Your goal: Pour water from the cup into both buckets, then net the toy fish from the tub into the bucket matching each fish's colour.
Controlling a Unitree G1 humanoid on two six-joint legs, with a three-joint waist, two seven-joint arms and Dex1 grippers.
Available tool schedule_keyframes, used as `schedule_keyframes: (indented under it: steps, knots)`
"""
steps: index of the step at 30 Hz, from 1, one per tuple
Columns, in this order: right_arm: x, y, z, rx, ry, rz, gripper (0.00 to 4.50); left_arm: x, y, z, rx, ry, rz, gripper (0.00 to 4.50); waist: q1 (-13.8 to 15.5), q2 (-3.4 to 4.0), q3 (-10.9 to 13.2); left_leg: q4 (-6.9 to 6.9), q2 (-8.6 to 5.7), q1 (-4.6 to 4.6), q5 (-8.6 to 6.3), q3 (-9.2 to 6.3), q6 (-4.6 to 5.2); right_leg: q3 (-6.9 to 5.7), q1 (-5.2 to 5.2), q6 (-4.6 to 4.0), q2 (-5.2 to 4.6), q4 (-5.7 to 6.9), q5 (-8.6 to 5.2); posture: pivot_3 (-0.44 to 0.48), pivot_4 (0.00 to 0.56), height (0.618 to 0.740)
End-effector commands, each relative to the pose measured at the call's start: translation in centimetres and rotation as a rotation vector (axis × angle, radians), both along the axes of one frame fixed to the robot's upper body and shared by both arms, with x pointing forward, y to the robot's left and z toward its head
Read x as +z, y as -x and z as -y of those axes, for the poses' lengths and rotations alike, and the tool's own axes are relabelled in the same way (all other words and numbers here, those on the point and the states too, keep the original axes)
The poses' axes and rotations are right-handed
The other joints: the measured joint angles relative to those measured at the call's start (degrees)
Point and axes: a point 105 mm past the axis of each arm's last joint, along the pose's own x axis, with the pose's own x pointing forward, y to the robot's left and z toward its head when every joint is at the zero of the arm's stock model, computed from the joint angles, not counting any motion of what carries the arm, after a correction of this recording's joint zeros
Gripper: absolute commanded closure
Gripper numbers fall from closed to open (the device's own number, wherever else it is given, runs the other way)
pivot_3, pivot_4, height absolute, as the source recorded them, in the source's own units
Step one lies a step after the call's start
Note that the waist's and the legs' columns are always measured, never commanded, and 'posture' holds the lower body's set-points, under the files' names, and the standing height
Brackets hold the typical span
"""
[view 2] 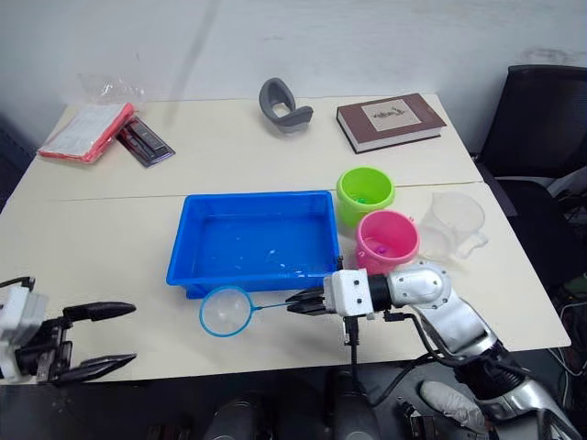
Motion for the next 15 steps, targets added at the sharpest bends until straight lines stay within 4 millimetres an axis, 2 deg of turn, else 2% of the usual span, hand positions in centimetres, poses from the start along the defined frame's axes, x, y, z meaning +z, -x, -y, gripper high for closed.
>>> schedule_keyframes:
  steps: [1,5,8,12,15]
  knots:
    - [-3.2,1.2,-1.9,0.047,0.007,-0.043,4.5,0.7,0.3,1.0,-0.013,0.002,0.035,0.06,-0.15,-0.24,-0.15,0.0,0.03,0.01,-0.02,-0.01,-0.04,-0.01,0.0,-0.06,0.02,0.04,-0.03,0.0,0.15,0.74]
    - [-5.3,0.4,-3.4,-0.012,-0.006,-0.067,4.5,0.8,-0.1,1.4,-0.008,0.005,0.047,0.06,-0.35,-0.24,-0.15,0.0,0.07,0.03,-0.01,-0.01,-0.15,-0.02,-0.03,-0.17,0.07,0.16,-0.1,0.0,0.15,0.74]
    - [-6.0,-0.4,-3.9,-0.054,-0.022,-0.088,4.5,0.8,-0.3,1.5,-0.008,0.002,0.051,0.06,-0.48,-0.24,-0.15,0.01,0.08,0.07,0.0,0.0,-0.17,-0.01,-0.02,-0.19,0.09,0.19,-0.11,0.0,0.15,0.74]
    - [-4.7,-1.0,-3.7,-0.036,-0.042,-0.051,2.84,1.2,-0.8,1.4,-0.001,0.002,0.07,0.0,-0.45,-0.23,-0.14,-0.01,0.11,0.06,-0.01,-0.05,-0.21,-0.05,-0.04,-0.31,0.09,0.22,-0.18,0.0,0.15,0.74]
    - [-3.5,-0.2,-2.8,-0.021,-0.064,-0.146,1.21,1.2,-0.9,1.0,0.02,0.002,0.064,0.0,-0.37,-0.23,-0.14,0.0,0.1,0.06,-0.01,-0.07,-0.2,-0.05,-0.02,-0.3,0.08,0.22,-0.18,0.0,0.15,0.74]
